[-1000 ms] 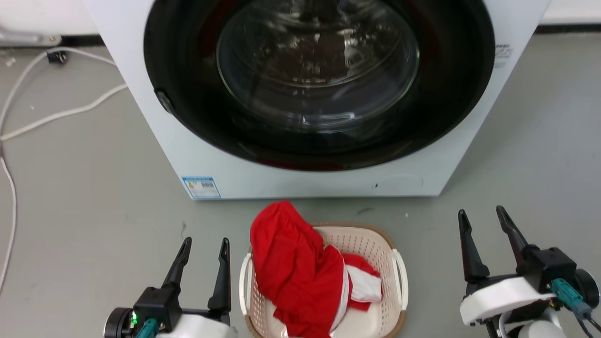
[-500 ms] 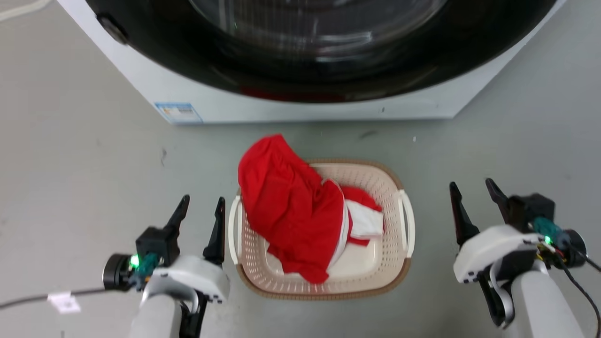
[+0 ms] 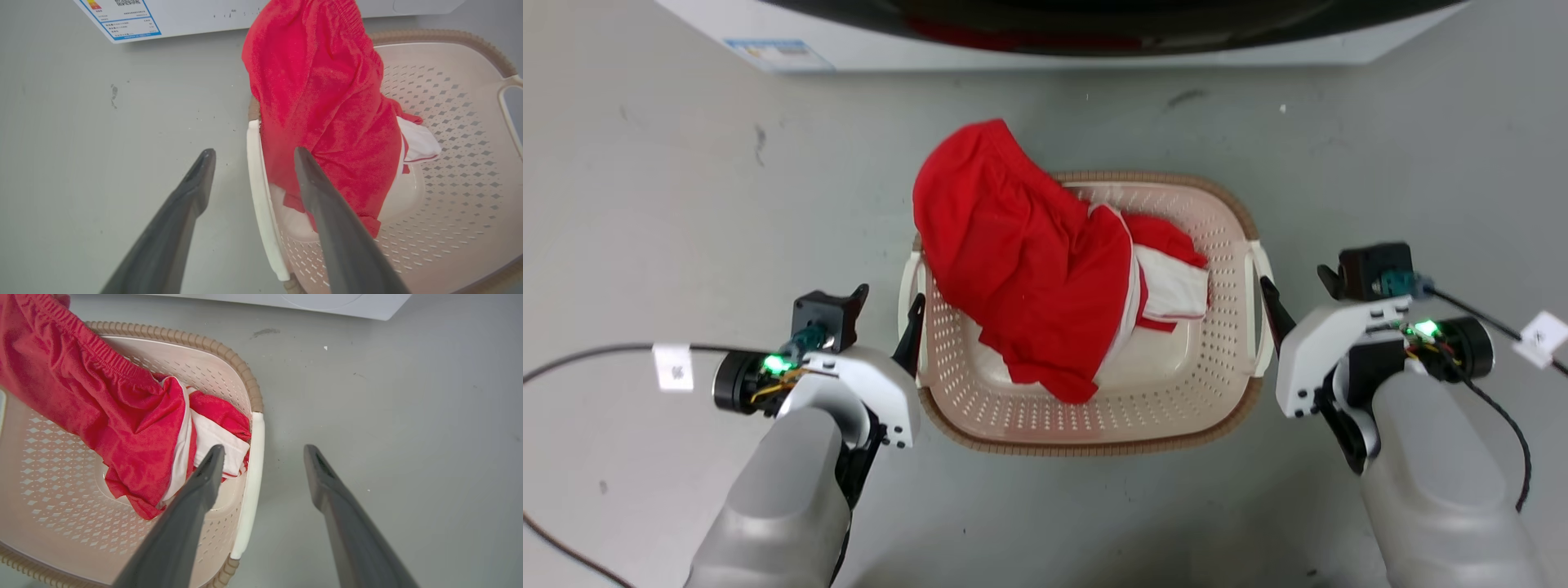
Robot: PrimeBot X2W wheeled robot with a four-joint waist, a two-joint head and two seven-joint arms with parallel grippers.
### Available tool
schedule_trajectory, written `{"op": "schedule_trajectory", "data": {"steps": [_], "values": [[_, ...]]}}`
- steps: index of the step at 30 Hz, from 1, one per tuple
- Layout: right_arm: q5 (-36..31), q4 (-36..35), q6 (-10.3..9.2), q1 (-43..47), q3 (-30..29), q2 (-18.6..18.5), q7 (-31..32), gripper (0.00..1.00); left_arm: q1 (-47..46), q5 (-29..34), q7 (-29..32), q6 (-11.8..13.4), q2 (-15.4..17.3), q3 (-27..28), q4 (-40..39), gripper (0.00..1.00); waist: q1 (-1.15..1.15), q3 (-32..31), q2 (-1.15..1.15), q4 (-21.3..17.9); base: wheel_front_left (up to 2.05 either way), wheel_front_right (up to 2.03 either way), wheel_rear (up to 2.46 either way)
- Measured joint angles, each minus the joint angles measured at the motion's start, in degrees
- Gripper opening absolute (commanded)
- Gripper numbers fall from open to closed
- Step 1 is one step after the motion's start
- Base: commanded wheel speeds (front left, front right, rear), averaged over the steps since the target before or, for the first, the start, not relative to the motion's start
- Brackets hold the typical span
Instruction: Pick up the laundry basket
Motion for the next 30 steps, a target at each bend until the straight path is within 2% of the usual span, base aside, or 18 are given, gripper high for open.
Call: {"op": "schedule_trajectory", "data": {"steps": [6,9,15,18,19,25,26,27,28,29,30], "values": [[4.3,8.3,0.00,-6.3,2.0,0.0,2.6,1.00,-6.0,-7.5,3.6,0.0,1.8,-8.5,5.7,1.00,0.00,4.6,0.00,0.0,0.00,0.00,0.00],[8.0,12.7,0.00,-9.5,3.2,0.0,3.7,1.00,-8.5,-11.7,6.2,0.0,3.0,-12.5,6.4,1.00,0.00,6.5,0.00,-0.1,0.00,0.00,0.00],[9.4,20.1,0.00,-14.9,5.3,0.0,4.0,1.00,-11.7,-18.6,10.9,0.0,5.6,-20.3,6.3,1.00,0.00,9.3,0.00,-0.2,0.00,0.00,0.00],[10.1,23.1,0.00,-17.0,6.4,0.0,4.2,1.00,-13.3,-21.4,12.0,0.0,6.6,-23.2,6.3,1.00,0.00,10.3,0.00,-0.1,0.00,0.00,0.00],[10.5,25.5,0.00,-19.1,7.0,0.0,3.7,1.00,-14.4,-23.7,12.4,0.0,7.1,-25.7,6.4,1.00,0.00,11.0,0.00,0.2,0.00,0.00,0.00],[11.3,30.1,0.00,-21.7,7.4,0.0,2.8,1.00,-16.4,-27.1,11.9,-0.1,7.4,-30.3,6.8,1.00,0.00,12.1,0.00,0.8,0.00,0.00,0.00],[11.3,30.6,0.00,-22.1,7.4,0.0,2.5,1.00,-16.6,-27.5,11.7,-0.1,7.5,-30.9,6.9,0.88,0.00,12.2,0.00,0.9,0.00,0.00,0.00],[11.3,31.0,0.00,-22.4,7.4,0.0,2.4,1.00,-16.9,-28.1,11.6,-0.1,7.5,-31.6,7.0,0.35,-0.01,12.3,0.00,0.9,0.00,0.00,0.00],[11.3,31.3,0.00,-22.7,7.5,0.0,2.2,0.73,-17.0,-28.8,11.7,-0.1,7.5,-32.4,6.9,0.00,-0.01,12.4,0.00,1.0,0.00,0.00,0.00],[11.4,31.6,0.00,-22.8,7.5,0.0,2.1,0.10,-17.2,-29.3,11.7,-0.1,7.4,-33.2,6.8,0.00,0.00,12.6,0.00,1.1,0.00,0.00,0.00],[11.6,31.9,0.00,-22.9,7.7,0.0,1.9,0.00,-17.3,-29.9,11.7,-0.1,7.4,-33.9,6.8,0.00,0.00,12.6,0.00,1.2,0.00,0.00,0.00]]}}
